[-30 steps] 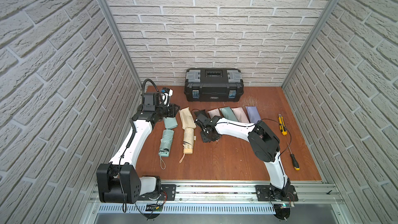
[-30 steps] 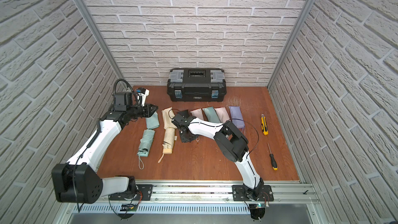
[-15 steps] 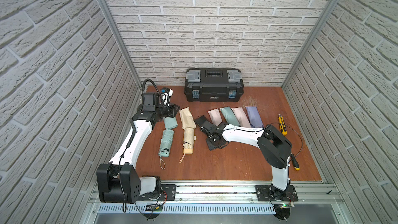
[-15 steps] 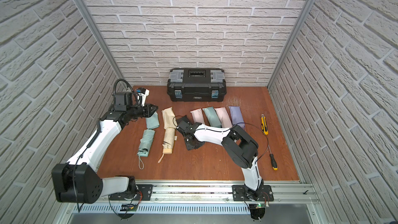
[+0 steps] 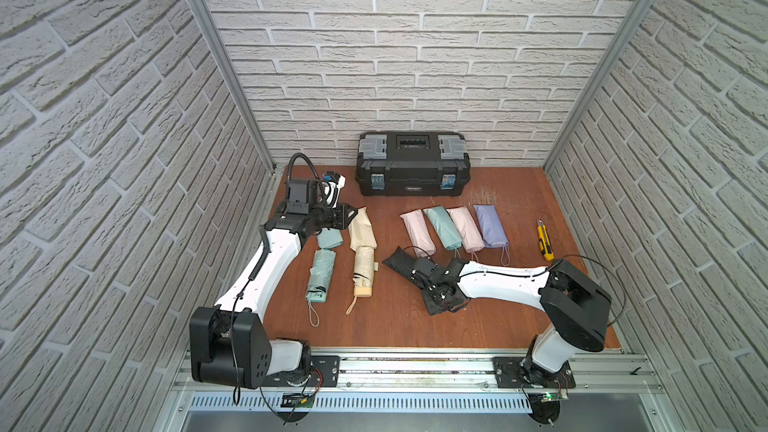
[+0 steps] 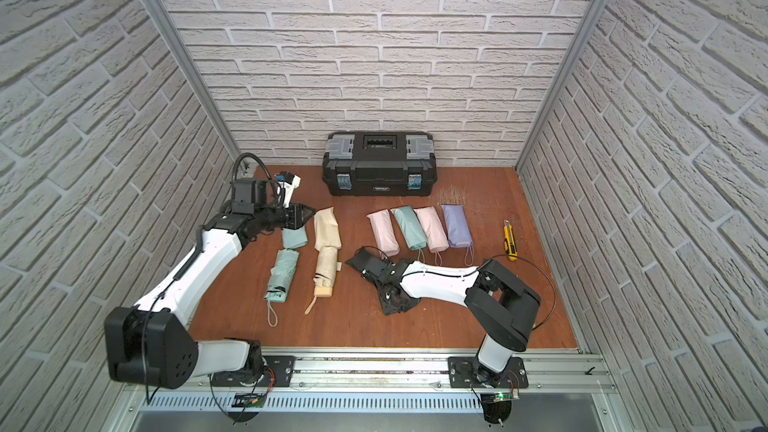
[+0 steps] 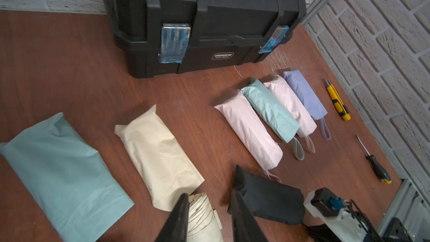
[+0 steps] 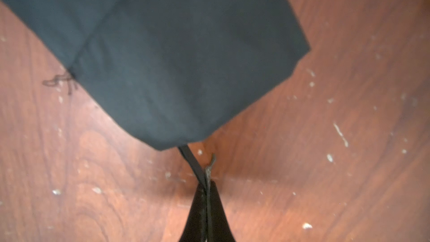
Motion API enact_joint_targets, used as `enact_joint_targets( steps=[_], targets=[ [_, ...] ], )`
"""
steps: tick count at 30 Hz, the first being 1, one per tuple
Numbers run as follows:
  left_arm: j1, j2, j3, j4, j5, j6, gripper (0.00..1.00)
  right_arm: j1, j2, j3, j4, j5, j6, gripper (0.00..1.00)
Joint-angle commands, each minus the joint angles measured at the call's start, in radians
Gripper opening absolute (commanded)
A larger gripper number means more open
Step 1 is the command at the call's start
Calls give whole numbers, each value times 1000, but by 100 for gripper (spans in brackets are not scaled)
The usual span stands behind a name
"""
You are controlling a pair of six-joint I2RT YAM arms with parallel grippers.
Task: Take umbrellas out of sleeves
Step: Move the umbrella to the center of the board.
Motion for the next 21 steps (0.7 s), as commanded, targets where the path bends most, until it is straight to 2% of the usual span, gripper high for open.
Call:
enact_joint_targets(
  steps=[1, 8, 14, 21],
  targets=[
    [-56, 18, -3, 10, -52, 40, 35, 4, -71, -48, -40, 49, 15, 3],
    [-148, 71, 48, -22, -49, 28, 32, 5, -194, -202, 105, 29, -21, 3],
    [-181, 103, 52, -37, -89, -61, 32, 7, -239, -258, 168, 52, -16, 3],
    [-241, 232, 95, -95, -40, -73, 33, 11, -266, -289, 203, 61, -17, 3]
  ],
)
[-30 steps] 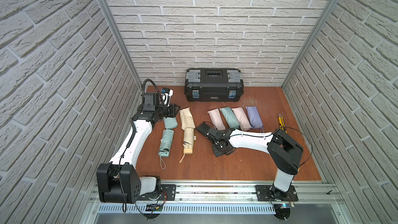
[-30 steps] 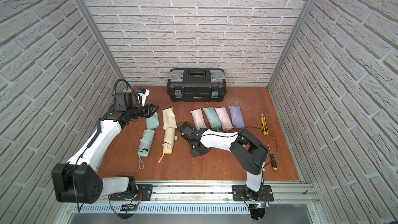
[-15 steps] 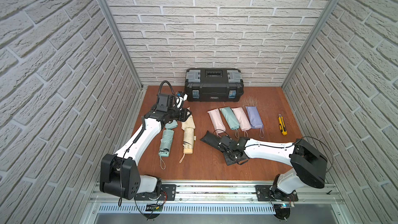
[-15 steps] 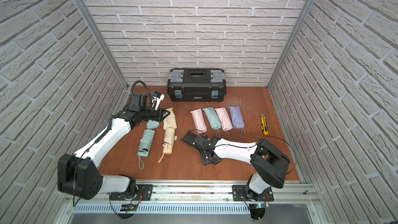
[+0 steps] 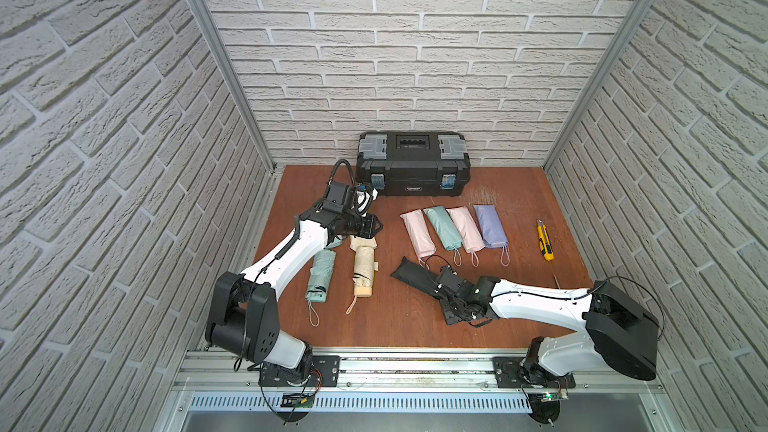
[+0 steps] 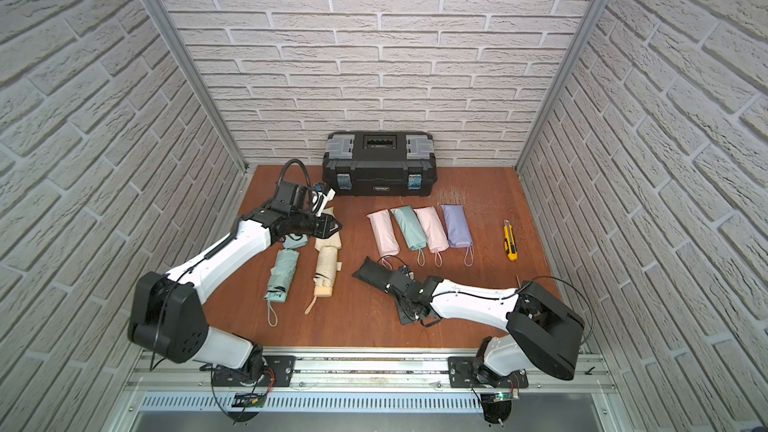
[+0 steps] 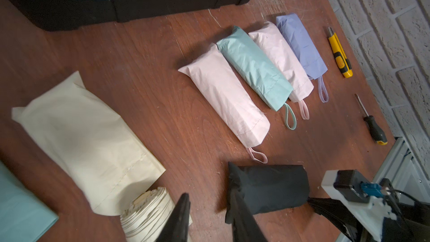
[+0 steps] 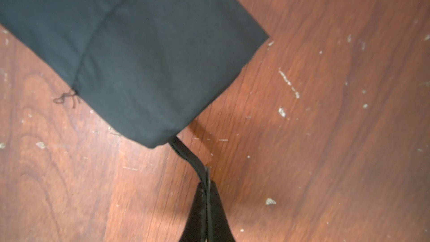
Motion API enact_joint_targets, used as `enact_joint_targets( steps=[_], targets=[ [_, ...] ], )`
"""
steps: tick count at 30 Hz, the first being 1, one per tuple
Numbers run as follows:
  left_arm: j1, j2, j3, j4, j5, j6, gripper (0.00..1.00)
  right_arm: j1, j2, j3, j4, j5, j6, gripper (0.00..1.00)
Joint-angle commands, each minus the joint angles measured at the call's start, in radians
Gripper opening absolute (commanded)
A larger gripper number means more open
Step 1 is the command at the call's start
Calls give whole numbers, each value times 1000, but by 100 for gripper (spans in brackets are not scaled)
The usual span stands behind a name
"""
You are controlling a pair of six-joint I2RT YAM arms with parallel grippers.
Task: Take umbrellas out of sleeves
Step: Move the umbrella to the center of the board, then take out the umbrella from the umbrella sleeve.
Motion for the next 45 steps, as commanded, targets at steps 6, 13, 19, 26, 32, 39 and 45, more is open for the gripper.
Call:
enact_joint_targets(
  steps=[6, 13, 19, 26, 32, 39, 45],
  targets=[
    [-85, 196, 103, -56, 23, -33, 30, 8, -5, -7, 48, 25, -6, 3],
    [-143, 304, 146, -12, 34, -105, 30, 8, -3, -9, 52, 26, -10, 3],
    [-187, 383, 182, -24, 4, -145, 33, 7, -3, -11, 55, 26, -11, 3],
    [-233, 454, 262, -120, -108, -185, 36, 7, -4, -14, 60, 25, -13, 3],
    [-253, 483, 301, -197, -186, -213, 39, 6, -11, -20, 66, 24, -17, 3],
    [-264, 524, 324, -251, -229, -246, 41, 7, -22, -31, 77, 23, -20, 3],
    [-286, 562, 371, -285, -235, -272, 42, 7, -28, -36, 80, 19, -24, 3]
  ],
)
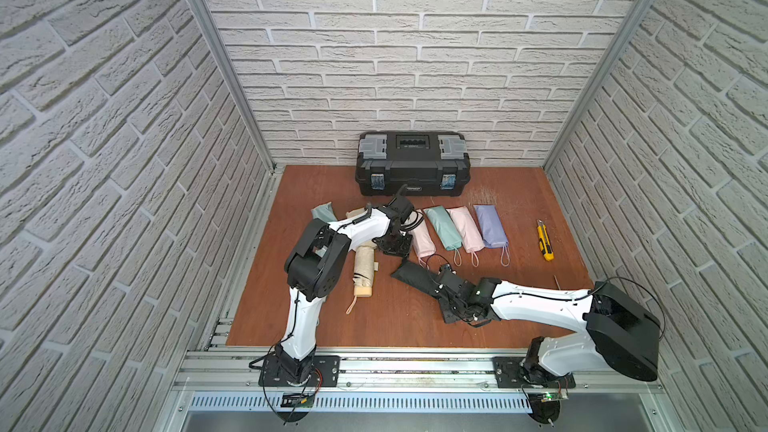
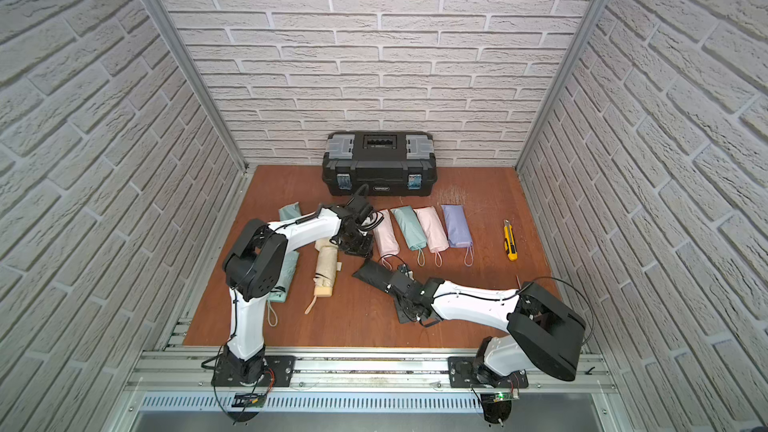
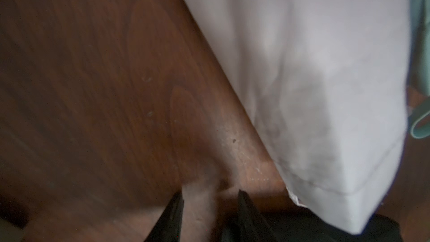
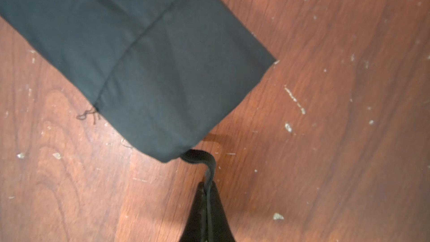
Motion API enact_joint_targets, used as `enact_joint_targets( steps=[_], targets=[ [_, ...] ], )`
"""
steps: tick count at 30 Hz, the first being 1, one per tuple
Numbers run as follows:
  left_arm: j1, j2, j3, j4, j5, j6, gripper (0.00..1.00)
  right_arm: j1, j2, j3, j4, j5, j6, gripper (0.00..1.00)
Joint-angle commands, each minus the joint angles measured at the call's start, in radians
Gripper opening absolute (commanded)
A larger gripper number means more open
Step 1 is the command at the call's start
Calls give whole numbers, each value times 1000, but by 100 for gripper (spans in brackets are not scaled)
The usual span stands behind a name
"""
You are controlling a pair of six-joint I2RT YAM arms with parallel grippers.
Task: Take umbrellas out of sleeves
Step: Take out the umbrella from the umbrella sleeve.
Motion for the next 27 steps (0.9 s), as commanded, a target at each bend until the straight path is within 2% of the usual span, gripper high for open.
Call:
enact_joint_targets(
  steps=[1, 5, 10, 20, 27],
  targets=[
    [-19, 25, 36, -50, -21, -32, 42, 7, -22, -18, 18, 12, -12, 3],
    [-29, 35, 44, -60, -17, -41, 41, 7, -23, -20, 21, 12, -13, 3],
    [-31, 27, 24, -50, -7, -52, 35, 8, -27, -25, 25, 11, -15, 3],
    [-30, 23, 11, -36, 8, -64, 0, 6, -26, -25, 25, 11, -18, 3],
    [-18, 23, 22, -36, 6, -52, 0, 7, -25, -24, 22, 11, -17, 3]
  ],
)
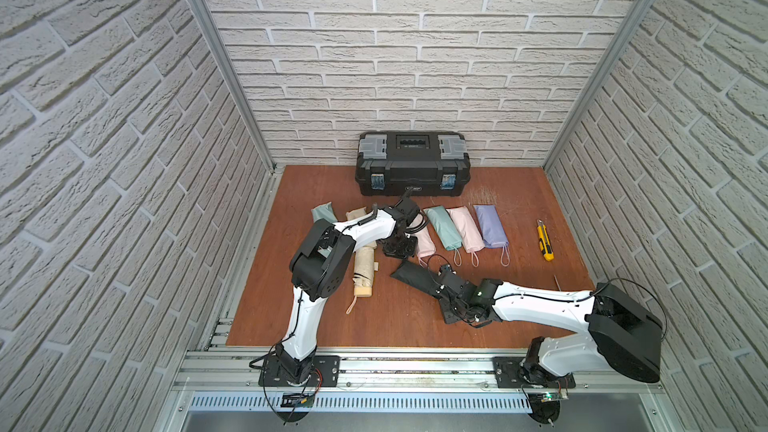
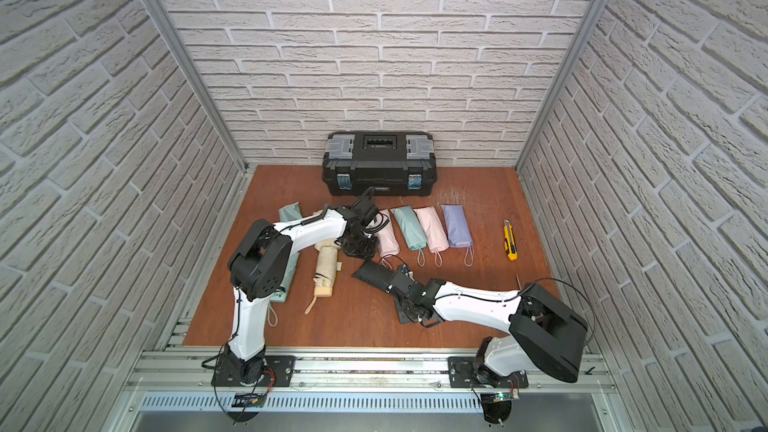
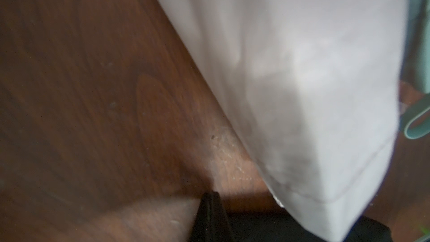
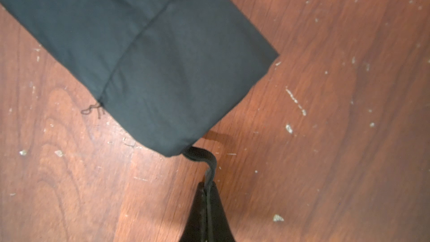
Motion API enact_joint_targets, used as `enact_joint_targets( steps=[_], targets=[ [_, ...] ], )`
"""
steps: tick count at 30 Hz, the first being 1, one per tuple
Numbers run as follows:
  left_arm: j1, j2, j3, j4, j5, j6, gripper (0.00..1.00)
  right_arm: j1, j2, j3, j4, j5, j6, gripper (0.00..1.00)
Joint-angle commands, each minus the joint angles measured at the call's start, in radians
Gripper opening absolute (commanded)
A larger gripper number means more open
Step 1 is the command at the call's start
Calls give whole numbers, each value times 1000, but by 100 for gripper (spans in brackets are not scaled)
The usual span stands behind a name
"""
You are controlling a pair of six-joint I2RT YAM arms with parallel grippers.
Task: Take umbrellas out of sleeves
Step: Take out the umbrella from the umbrella sleeve.
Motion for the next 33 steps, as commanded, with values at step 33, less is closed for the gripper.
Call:
enact_joint_targets(
  steps=[33],
  targets=[
    [114, -28, 65, -71, -22, 88, 0, 26, -143, -47, -76, 61, 55, 3]
  ],
)
